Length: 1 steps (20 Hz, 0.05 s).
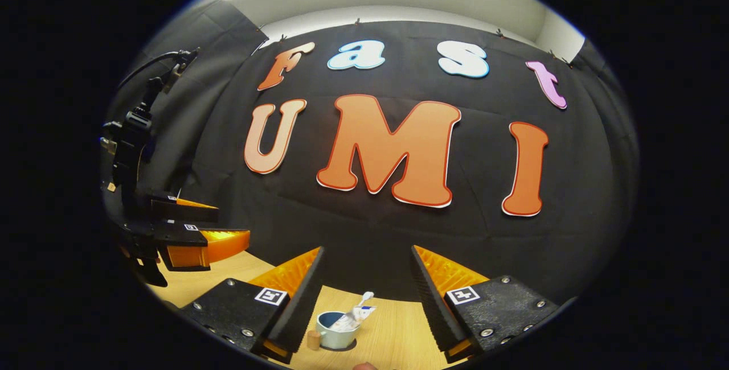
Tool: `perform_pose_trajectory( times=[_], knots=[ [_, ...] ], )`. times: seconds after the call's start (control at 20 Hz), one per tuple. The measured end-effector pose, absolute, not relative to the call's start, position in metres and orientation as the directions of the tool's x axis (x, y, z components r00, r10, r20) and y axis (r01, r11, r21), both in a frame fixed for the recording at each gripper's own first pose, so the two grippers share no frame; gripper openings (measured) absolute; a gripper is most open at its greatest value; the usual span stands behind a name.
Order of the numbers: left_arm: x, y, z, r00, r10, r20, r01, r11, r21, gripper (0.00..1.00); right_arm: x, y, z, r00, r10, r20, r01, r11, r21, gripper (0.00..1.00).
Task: Put the toothbrush and toothpaste on the desktop into the cup, then pick up the cup and place it on the coaster on the desktop.
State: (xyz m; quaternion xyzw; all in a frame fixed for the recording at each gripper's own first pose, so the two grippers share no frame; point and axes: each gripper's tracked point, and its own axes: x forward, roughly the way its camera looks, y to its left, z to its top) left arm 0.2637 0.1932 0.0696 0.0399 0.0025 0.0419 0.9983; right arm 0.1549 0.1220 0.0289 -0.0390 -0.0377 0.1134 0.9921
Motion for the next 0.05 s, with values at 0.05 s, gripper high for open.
perform_pose_trajectory(
  times=[0.05],
  knots=[
    [0.2625,0.1961,0.0731,0.995,0.095,0.005,-0.095,0.992,0.083,0.99,0.1562,0.1256,0.0261,0.970,0.234,0.059,-0.229,0.970,-0.079,0.87]
  ],
)
